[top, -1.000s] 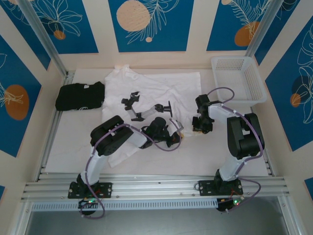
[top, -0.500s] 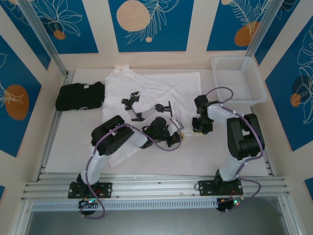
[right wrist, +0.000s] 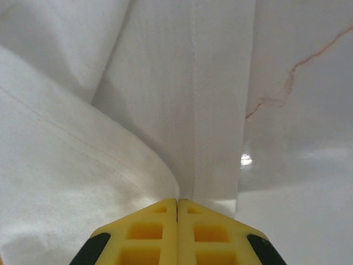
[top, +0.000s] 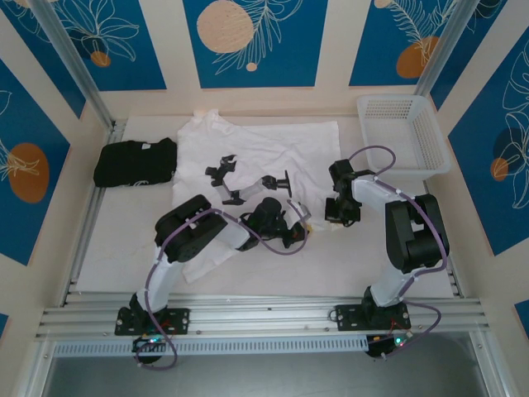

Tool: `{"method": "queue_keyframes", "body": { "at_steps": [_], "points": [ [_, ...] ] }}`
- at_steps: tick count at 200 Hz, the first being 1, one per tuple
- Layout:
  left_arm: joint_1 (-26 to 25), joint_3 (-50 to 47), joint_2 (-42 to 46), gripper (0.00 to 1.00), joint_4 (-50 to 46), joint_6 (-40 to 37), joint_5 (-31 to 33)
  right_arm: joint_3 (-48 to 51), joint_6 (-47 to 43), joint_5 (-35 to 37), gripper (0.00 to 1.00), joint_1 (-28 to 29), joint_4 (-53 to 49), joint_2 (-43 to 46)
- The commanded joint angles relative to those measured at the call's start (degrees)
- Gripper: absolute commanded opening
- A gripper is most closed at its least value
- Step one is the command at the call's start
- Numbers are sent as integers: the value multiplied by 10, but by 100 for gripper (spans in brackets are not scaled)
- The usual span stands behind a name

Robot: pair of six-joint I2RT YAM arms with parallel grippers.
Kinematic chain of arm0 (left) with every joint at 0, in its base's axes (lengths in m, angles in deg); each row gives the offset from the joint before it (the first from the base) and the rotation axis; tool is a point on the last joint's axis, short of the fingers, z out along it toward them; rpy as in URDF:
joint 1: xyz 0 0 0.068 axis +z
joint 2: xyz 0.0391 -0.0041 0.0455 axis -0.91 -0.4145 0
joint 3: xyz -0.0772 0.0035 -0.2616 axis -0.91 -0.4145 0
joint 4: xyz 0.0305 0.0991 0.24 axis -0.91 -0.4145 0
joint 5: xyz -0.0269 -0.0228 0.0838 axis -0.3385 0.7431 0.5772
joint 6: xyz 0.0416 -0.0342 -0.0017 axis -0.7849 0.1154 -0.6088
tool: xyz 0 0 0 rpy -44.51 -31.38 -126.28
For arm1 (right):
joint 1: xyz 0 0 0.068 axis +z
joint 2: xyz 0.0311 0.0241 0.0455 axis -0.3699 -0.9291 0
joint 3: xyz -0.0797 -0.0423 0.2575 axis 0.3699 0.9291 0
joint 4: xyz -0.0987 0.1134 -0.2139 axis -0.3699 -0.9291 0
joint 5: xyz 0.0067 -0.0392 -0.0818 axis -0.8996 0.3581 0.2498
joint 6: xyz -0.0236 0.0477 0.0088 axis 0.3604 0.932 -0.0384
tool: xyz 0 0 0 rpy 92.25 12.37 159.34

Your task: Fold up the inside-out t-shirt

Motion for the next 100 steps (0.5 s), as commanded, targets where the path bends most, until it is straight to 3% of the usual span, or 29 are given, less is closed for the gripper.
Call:
{"method": "queue_keyframes", "body": {
  "at_steps": [1, 100],
  "points": [
    [-6, 6, -20, 0, -9, 7, -14, -15, -2, 9, 3, 0, -23, 28],
    [-15, 22, -27, 0, -17, 10, -28, 6, 12, -96, 2, -39, -9, 143]
  ]
}}
